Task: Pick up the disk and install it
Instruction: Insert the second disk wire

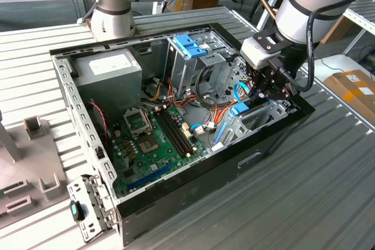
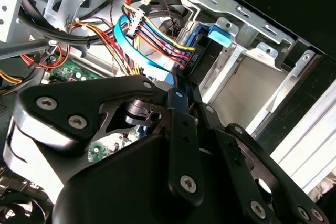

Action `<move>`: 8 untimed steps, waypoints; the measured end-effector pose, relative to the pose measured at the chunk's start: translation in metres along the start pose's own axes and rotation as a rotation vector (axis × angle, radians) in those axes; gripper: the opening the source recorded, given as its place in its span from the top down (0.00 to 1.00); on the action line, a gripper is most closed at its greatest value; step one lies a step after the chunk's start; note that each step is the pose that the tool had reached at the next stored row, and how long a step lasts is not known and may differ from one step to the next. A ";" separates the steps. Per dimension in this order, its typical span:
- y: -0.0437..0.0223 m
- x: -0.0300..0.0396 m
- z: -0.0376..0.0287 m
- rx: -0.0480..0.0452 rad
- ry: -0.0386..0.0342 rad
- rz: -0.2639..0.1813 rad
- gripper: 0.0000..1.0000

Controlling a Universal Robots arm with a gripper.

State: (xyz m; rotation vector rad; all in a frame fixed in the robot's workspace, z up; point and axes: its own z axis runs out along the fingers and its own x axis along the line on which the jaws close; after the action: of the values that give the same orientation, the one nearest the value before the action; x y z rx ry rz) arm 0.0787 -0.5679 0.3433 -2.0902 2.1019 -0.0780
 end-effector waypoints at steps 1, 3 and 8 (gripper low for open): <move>0.0000 0.0000 0.0001 -0.0001 -0.0009 0.000 0.84; 0.0001 0.0001 0.0009 -0.0002 -0.0046 -0.001 0.84; 0.0005 0.0004 0.0031 -0.0004 -0.0077 -0.003 0.84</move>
State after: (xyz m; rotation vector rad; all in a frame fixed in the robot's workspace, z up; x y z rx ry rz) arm 0.0787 -0.5680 0.3402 -2.0903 2.0949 -0.0698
